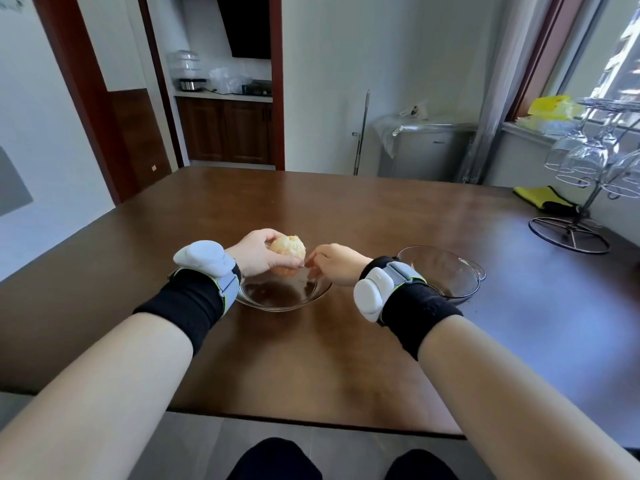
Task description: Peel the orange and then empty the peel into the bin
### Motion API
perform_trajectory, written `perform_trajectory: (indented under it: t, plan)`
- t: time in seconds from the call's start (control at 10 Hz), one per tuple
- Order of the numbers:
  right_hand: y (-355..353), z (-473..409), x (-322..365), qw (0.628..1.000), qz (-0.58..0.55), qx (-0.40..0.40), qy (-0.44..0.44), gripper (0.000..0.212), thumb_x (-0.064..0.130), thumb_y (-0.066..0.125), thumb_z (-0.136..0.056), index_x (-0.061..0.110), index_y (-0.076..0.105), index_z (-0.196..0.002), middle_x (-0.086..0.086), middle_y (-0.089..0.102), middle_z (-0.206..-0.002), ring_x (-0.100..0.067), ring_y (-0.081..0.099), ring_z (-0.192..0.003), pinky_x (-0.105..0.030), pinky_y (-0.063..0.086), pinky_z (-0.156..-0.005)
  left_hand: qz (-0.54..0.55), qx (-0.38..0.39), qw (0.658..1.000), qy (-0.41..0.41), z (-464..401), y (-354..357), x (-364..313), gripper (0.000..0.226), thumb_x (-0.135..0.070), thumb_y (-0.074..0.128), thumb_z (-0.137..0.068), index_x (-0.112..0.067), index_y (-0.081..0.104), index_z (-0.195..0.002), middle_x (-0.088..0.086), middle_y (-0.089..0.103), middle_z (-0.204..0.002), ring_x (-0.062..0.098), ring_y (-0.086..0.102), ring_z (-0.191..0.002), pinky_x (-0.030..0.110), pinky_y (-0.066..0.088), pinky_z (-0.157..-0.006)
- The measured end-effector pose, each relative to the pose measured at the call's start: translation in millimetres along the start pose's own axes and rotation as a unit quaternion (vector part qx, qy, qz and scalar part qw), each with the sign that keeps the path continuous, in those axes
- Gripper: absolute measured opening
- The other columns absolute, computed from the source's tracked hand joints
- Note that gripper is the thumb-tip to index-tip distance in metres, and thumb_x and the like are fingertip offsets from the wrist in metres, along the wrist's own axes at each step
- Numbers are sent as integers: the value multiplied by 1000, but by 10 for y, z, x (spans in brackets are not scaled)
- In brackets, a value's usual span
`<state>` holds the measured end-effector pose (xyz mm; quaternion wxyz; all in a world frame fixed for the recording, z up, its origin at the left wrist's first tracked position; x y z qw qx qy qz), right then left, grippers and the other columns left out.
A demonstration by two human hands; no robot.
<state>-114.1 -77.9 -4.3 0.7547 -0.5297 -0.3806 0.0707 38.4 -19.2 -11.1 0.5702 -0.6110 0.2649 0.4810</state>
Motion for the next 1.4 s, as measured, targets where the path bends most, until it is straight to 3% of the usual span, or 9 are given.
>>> perform_trajectory:
  t: [0.2, 0.3, 0.4, 0.6, 0.7, 0.8, 0.9, 1.2, 1.4]
  plan:
    - [-157, 63, -107, 993, 110, 12, 33, 32, 15, 46, -86, 26, 60, -112, 1, 67, -114, -22, 58, -109, -31, 44, -96, 39, 0, 999, 28, -50, 98, 10, 59, -8, 84, -68, -13, 53, -118, 5, 63, -103, 22, 61, -102, 36, 51, -94]
    - [-234, 73, -272, 997, 42, 2, 64, 29, 8, 44, -82, 26, 58, -101, 0, 74, -98, -21, 67, -95, -35, 52, -90, 31, 2, 998, 59, -85, 192, -23, 59, -9, 85, -66, -15, 51, -114, 3, 62, -102, 20, 61, -100, 29, 53, -85]
    - [-309, 123, -315, 998, 32, -49, 37, 35, 18, 45, -84, 29, 54, -116, 11, 65, -112, -15, 59, -103, -41, 36, -105, 43, 30, 995, 81, -96, 327, -87, 63, -9, 86, -66, -16, 51, -118, 10, 63, -113, 23, 64, -103, 33, 56, -87]
    - [-291, 105, -320, 1000, -17, -15, -22, 86, 51, 81, -57, 32, 42, -130, 19, 55, -118, -8, 55, -114, -44, 25, -105, 78, 61, 991, 86, -140, 433, -75, 59, -4, 82, -70, -29, 50, -113, 17, 60, -120, 30, 63, -108, 46, 55, -91]
    - [-278, 122, -268, 998, 7, -58, -31, 69, 47, 82, -58, 35, 52, -118, 19, 64, -107, -7, 59, -103, -41, 24, -94, 88, 67, 991, 81, -139, 427, -65, 60, 0, 80, -71, -26, 49, -115, 18, 61, -118, 30, 63, -109, 47, 53, -94]
    - [-256, 137, -238, 996, 29, -77, -47, 53, 42, 81, -59, 38, 58, -107, 20, 64, -92, -5, 59, -95, -40, 25, -95, 65, 95, 990, 82, -112, 367, -37, 76, -11, 85, -58, -21, 44, -122, 7, 57, -120, 17, 64, -104, 29, 54, -89]
    - [-184, 97, -197, 991, 82, -80, -62, 50, 41, 79, -62, 36, 57, -107, 19, 61, -91, -7, 58, -94, -44, 23, -101, -37, 132, 987, 88, -103, 311, -16, 81, -14, 89, -53, -23, 45, -120, -3, 53, -117, 15, 63, -106, 30, 52, -93]
    - [-162, 135, -248, 993, 96, -32, -56, 77, 48, 83, -57, 38, 45, -124, 17, 57, -121, -11, 49, -117, -44, 28, -99, -95, 126, 982, 101, -32, 281, -16, 87, -15, 86, -50, -25, 43, -126, -5, 52, -119, 14, 56, -114, 30, 52, -91]
    - [-392, 219, -326, 989, -78, -62, -110, 111, 45, 87, -52, 39, 25, -143, 8, 32, -151, -14, 26, -142, -41, 26, -116, -77, 94, 986, 115, 50, 152, -167, 94, -18, 92, -57, -25, 39, -134, 1, 45, -136, 17, 46, -127, 22, 41, -94]
Point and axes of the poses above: each hand's wrist, its own z-axis away from the middle knuckle, its own y-axis out of the palm, x = y × z, the point moved 2 cm from there along -z, towards the middle knuckle
